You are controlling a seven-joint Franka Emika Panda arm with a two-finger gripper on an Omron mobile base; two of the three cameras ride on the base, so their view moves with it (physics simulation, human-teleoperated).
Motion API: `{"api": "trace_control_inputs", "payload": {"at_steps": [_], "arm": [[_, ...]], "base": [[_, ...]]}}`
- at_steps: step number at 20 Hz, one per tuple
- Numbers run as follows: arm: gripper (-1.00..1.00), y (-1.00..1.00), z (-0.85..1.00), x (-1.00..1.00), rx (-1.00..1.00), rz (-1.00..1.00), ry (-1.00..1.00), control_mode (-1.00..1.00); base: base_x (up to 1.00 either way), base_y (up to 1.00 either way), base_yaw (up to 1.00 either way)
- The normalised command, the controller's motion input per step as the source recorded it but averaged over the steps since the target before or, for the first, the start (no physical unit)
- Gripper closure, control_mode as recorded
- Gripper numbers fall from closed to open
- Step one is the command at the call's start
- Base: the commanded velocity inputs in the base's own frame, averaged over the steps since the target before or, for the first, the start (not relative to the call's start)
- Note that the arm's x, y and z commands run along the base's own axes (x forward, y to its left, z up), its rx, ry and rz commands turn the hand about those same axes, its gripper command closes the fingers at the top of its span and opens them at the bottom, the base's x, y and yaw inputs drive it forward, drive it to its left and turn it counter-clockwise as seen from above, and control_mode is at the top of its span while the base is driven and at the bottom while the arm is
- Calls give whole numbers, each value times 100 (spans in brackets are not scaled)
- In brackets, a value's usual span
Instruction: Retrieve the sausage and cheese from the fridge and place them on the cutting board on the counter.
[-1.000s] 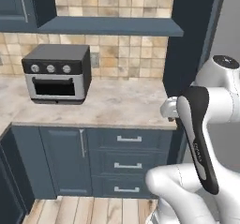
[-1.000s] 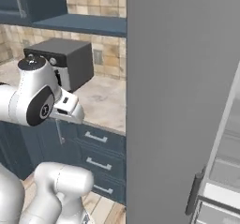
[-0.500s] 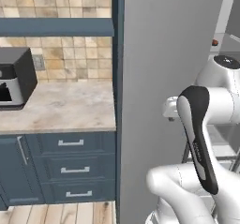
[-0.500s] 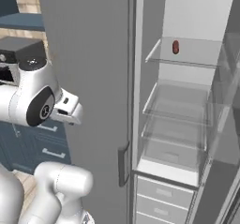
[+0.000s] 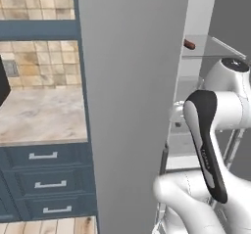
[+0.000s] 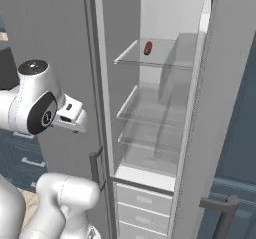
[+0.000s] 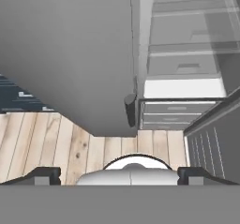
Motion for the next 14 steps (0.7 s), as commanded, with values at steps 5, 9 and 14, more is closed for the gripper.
{"api": "trace_control_inputs", "payload": {"at_steps": [5, 9, 14], "arm": [[-100, 0, 0, 0, 0, 0, 0, 100], [-100, 0, 0, 0, 0, 0, 0, 100], [-100, 0, 0, 0, 0, 0, 0, 100]], "base": [[19, -75, -18], [57, -41, -9], [51, -4, -3]]}}
